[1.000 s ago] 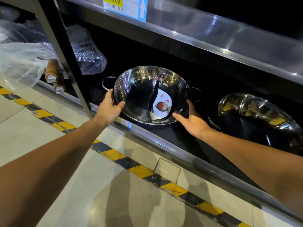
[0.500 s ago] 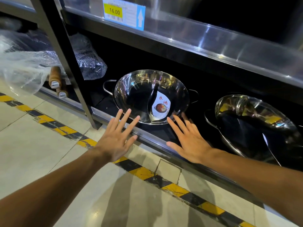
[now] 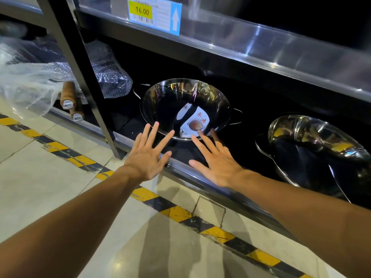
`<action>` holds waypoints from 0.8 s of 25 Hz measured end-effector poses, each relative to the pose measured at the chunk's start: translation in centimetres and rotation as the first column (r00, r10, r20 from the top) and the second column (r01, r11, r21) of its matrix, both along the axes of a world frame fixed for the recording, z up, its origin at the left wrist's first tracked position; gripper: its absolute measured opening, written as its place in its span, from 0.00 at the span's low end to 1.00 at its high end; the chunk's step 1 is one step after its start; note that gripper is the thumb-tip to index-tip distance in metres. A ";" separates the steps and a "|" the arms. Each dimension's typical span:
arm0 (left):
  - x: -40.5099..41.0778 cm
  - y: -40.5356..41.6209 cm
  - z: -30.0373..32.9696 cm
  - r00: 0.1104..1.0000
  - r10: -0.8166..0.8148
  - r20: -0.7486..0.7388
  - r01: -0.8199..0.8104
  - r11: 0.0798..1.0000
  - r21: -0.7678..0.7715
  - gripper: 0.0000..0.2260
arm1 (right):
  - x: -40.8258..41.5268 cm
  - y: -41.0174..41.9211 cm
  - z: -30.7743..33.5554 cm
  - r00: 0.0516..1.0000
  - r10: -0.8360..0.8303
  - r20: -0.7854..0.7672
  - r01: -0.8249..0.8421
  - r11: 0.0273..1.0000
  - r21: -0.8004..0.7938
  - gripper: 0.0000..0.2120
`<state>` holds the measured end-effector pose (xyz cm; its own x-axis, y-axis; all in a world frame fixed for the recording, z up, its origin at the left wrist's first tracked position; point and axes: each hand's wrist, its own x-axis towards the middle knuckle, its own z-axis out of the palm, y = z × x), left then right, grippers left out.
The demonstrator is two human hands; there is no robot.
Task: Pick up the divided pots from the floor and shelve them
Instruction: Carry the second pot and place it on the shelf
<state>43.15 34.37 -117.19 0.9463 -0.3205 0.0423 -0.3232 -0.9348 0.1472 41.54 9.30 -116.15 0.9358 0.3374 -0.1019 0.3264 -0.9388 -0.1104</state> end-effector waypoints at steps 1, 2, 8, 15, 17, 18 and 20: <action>0.1 -0.2 0.1 1.000 0.013 -0.014 -0.013 1.000 0.002 0.28 | 0.2 0.1 0.1 1.000 -0.011 -0.015 0.011 1.000 0.006 0.37; 0.2 -0.4 0.4 1.000 0.020 -0.024 -0.020 1.000 0.009 0.29 | 0.4 0.2 0.2 0.999 -0.024 -0.032 0.024 1.000 0.004 0.37; -0.2 -2.0 1.5 0.998 0.036 0.057 -0.043 0.991 0.123 0.31 | -0.4 -1.6 4.5 0.993 0.049 -0.104 -0.037 0.993 0.111 0.35; 0.0 -10.7 1.5 0.982 -0.163 0.099 0.157 0.985 0.064 0.32 | -11.6 -15.4 4.9 0.978 -0.147 0.145 0.147 0.989 0.009 0.32; -0.5 -12.0 0.8 0.984 -0.151 0.093 0.143 0.985 0.096 0.33 | -15.3 -19.3 4.2 0.958 -0.239 0.158 0.261 0.956 -0.135 0.34; -0.8 -11.9 0.6 0.983 -0.155 0.100 0.145 0.984 0.104 0.33 | -16.7 -20.6 3.8 0.950 -0.282 0.136 0.303 0.937 -0.173 0.34; -1.0 -11.1 0.5 0.980 -0.165 0.113 0.157 0.985 0.076 0.34 | -18.0 -21.7 2.9 0.934 -0.346 0.093 0.357 0.919 -0.167 0.34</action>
<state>42.12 23.31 -116.65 0.8715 -0.4743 0.1247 -0.4818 -0.8754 0.0379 23.51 -12.39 -113.25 0.9971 -0.0326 -0.0691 -0.0271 -0.9965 0.0789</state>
